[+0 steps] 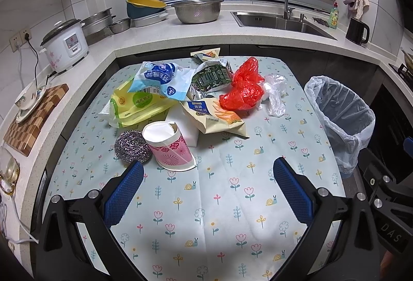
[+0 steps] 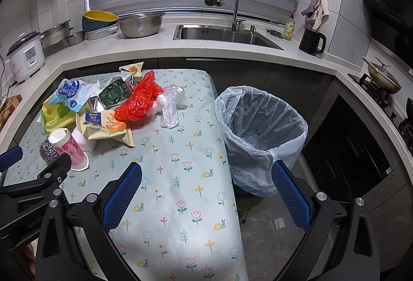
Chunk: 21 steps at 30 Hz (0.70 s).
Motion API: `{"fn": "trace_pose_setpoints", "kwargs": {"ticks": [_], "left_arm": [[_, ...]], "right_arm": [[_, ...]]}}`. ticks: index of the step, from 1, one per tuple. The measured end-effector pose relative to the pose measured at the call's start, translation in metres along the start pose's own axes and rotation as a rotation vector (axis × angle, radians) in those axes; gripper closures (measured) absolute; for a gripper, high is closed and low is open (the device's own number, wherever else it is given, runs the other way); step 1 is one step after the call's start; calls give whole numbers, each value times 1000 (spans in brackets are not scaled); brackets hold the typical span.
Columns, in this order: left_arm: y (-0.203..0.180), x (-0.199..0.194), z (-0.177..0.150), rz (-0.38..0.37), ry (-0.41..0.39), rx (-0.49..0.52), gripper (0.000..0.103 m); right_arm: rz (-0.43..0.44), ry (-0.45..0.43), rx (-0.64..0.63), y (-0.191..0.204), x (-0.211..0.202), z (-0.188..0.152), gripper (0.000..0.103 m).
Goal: Collect trash
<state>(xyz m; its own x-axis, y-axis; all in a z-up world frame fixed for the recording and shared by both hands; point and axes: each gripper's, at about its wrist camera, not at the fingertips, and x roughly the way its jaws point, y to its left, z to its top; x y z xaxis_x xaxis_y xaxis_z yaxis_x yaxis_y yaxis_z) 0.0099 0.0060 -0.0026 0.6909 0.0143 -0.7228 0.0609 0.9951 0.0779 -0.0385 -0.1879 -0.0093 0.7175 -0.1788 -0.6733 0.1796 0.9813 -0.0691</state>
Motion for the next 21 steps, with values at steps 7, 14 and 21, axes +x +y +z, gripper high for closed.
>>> {"fn": "trace_pose_setpoints", "kwargs": {"ticks": [7, 14, 21], "left_arm": [[0, 0, -1, -2, 1, -1, 7], [0, 0, 0, -2, 1, -2, 7], [-1, -1, 1, -4, 1, -2, 7]], "right_arm": [[1, 1, -1, 0, 1, -1, 7], [-4, -1, -3, 0, -4, 1, 7], [-4, -1, -3, -1, -5, 2, 7]]}}
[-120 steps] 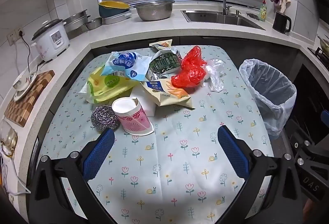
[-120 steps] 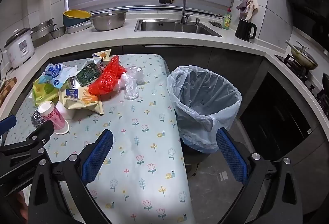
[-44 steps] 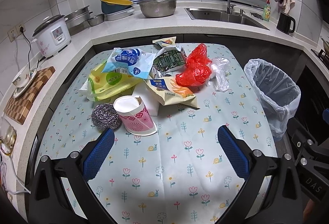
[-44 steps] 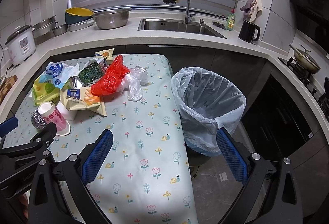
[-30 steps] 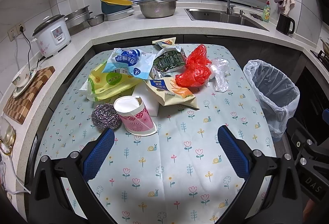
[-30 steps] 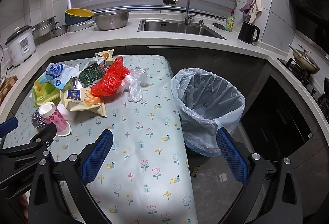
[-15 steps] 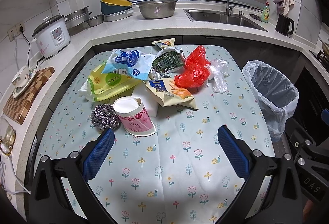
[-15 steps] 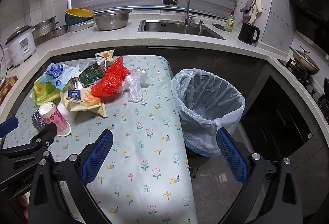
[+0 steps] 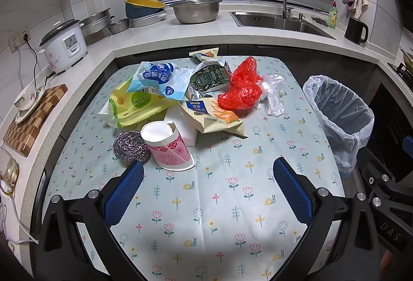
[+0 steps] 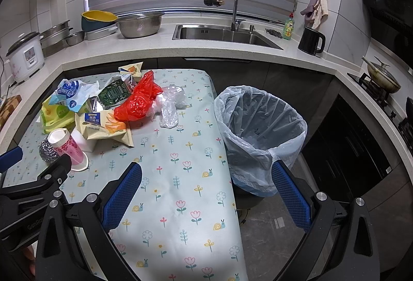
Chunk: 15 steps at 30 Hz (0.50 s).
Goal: Collect trash
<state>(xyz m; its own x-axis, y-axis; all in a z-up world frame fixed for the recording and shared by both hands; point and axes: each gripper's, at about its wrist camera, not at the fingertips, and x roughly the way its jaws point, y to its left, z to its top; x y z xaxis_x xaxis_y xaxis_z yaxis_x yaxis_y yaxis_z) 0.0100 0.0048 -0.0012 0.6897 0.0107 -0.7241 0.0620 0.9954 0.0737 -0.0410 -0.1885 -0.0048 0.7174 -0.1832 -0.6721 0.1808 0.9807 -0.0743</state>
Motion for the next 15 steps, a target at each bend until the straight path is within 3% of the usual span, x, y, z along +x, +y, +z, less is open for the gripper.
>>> {"fn": "trace_pose_setpoints", "kwargs": {"ticks": [15], "left_arm": [[0, 0, -1, -1, -1, -1, 7]], "right_arm": [[-9, -6, -7, -1, -2, 2, 7]]}}
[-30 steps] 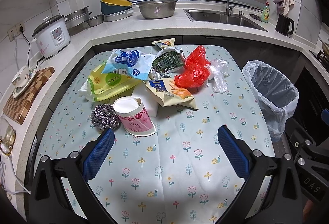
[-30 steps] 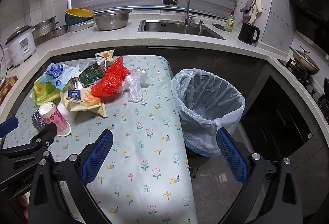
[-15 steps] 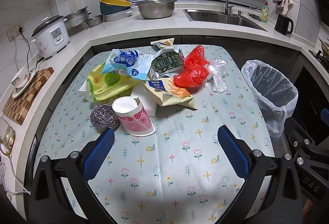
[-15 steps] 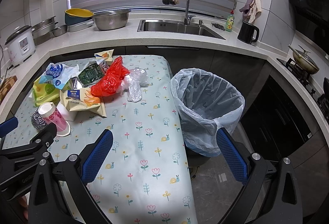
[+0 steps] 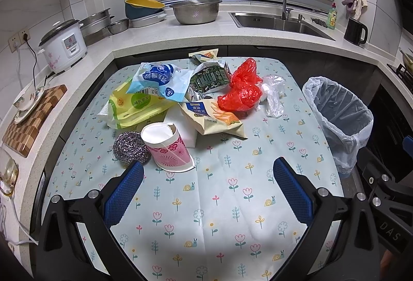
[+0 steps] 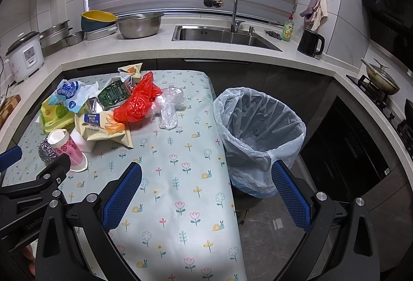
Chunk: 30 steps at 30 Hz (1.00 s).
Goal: Collect trash
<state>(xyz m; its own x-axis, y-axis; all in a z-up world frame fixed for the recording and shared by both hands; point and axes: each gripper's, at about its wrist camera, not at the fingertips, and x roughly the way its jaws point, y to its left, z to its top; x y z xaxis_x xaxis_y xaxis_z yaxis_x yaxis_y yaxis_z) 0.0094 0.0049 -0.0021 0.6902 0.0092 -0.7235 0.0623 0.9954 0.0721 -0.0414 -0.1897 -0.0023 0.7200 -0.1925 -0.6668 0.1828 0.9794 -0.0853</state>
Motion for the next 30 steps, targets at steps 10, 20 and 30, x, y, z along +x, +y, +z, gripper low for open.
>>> {"fn": "trace_pose_setpoints", "kwargs": {"ticks": [10, 20, 30], "left_arm": [[-4, 2, 6, -10, 5, -4, 7], [37, 32, 6, 32, 30, -78, 7], [100, 63, 0, 57, 63, -157, 7]], "right_arm": [[-8, 6, -5, 3, 3, 1, 7], [-16, 21, -4, 15, 22, 4, 7], [-5, 31, -1, 44, 54, 13, 7]]}}
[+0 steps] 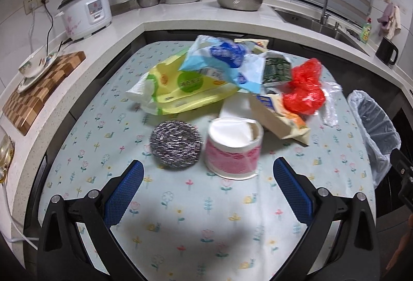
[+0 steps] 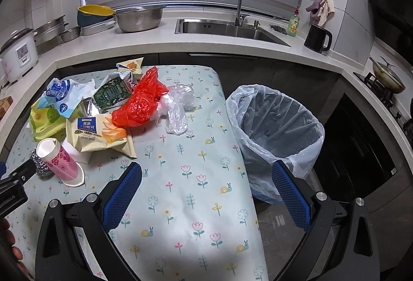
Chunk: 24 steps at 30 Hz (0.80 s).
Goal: Collect trash
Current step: 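Grasp the steel wool scrubber with the left tool while the right tool grasps the clear plastic bag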
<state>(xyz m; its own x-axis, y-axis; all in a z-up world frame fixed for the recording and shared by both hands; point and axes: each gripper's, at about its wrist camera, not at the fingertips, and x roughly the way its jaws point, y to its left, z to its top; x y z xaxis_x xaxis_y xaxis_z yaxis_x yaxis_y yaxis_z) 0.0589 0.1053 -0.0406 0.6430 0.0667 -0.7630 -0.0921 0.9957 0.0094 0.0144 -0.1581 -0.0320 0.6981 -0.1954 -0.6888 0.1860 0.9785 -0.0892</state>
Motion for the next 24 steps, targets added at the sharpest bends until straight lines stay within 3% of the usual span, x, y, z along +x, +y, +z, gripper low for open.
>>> {"fn": "trace_pose_setpoints", "kwargs": {"ticks": [11, 24], "left_arm": [[73, 49, 2, 42, 70, -73, 7], [66, 98, 6, -15, 132, -43, 11]], "right_arm": [[35, 38, -70, 56, 29, 4, 7], [16, 68, -71, 74, 66, 16, 7]]}}
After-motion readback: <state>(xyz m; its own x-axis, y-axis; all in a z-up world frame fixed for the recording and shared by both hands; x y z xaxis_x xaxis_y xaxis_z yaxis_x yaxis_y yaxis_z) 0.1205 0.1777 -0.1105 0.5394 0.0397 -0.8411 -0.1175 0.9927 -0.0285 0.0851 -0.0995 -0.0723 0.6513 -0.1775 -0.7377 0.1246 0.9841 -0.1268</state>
